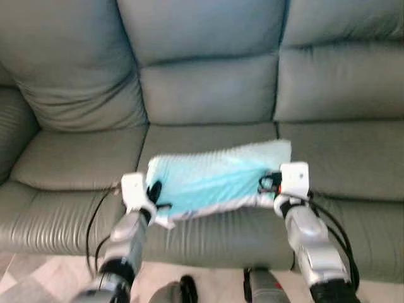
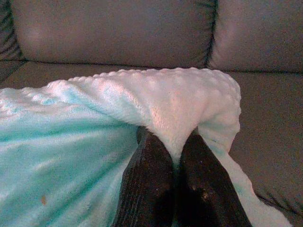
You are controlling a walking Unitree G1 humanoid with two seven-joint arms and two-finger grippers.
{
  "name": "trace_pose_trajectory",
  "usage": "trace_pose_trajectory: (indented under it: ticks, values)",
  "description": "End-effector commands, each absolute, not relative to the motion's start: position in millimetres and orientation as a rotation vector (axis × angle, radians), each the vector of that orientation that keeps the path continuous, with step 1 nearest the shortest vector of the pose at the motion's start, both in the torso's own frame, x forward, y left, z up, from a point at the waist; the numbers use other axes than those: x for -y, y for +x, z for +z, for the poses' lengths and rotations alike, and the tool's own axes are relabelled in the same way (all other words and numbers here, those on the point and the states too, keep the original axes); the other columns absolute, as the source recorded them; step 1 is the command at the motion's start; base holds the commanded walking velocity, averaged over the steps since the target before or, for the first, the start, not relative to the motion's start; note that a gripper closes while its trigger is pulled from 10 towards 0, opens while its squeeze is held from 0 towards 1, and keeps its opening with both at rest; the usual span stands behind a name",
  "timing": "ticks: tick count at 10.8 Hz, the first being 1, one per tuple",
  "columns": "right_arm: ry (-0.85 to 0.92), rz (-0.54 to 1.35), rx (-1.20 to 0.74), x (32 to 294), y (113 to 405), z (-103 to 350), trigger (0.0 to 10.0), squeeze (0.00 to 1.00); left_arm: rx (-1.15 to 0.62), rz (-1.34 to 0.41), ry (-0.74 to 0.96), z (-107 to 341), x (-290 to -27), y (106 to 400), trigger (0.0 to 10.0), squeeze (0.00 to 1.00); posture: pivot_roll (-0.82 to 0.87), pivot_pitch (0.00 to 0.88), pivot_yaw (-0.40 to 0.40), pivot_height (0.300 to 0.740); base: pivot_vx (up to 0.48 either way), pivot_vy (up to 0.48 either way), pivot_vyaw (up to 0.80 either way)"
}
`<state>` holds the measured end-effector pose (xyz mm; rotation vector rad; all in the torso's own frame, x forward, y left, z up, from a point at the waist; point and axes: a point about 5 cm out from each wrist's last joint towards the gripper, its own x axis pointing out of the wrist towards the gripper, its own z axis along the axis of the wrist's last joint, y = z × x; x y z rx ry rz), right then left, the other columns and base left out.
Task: Move the pillow to the sofa
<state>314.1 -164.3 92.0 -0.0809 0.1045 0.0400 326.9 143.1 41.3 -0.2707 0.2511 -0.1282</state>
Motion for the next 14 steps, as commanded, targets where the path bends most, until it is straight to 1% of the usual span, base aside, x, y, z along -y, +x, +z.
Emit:
trace_pose_trajectory:
  ticks: [1,3,4,5,7,8,9,11,12,14]
  values:
    - [-0.036,0.035,-0.119,161,312,86,10.0,0.00,-0.241,-0.133,-0.234,41,-147,327,10.0,0.00,-0.27,0.394,0.193,0.740,0.000,0.000,0.00]
    - [-0.015,0.041,-0.096,158,313,88,10.0,0.00,-0.223,-0.165,-0.198,51,-138,336,10.0,0.00,-0.28,0.412,0.194,0.740,0.000,0.000,0.00]
    - [-0.043,0.049,-0.090,153,309,84,10.0,0.00,-0.211,-0.165,-0.204,57,-139,342,10.0,0.00,-0.28,0.429,0.191,0.740,0.000,0.000,0.00]
    - [-0.063,0.077,-0.093,147,306,79,10.0,0.00,-0.199,-0.161,-0.188,61,-140,345,10.0,0.00,-0.27,0.443,0.192,0.740,0.000,0.000,0.00]
    - [-0.049,0.102,-0.112,140,303,72,10.0,0.00,-0.195,-0.129,-0.152,63,-144,347,10.0,0.00,-0.27,0.464,0.191,0.740,0.000,0.000,0.00]
    - [-0.045,0.138,-0.121,131,301,68,10.0,0.00,-0.188,-0.104,-0.136,67,-147,350,10.0,0.00,-0.26,0.468,0.190,0.740,0.000,0.000,0.00]
    - [-0.043,0.158,-0.119,127,301,66,10.0,0.00,-0.177,-0.041,-0.091,70,-155,352,10.0,0.00,-0.26,0.475,0.187,0.740,0.000,0.000,0.00]
    - [-0.060,0.183,-0.094,127,309,69,10.0,0.00,-0.162,0.097,-0.018,76,-174,355,10.0,0.00,-0.25,0.485,0.182,0.740,0.000,0.000,0.00]
    - [-0.086,0.182,-0.068,130,321,77,10.0,0.00,-0.173,0.139,-0.008,76,-180,355,10.0,0.00,-0.25,0.489,0.181,0.740,0.000,0.000,0.00]
    - [-0.102,0.151,-0.027,137,340,94,10.0,0.00,-0.166,0.161,-0.022,81,-182,358,10.0,0.00,-0.24,0.490,0.181,0.740,0.000,0.000,0.00]
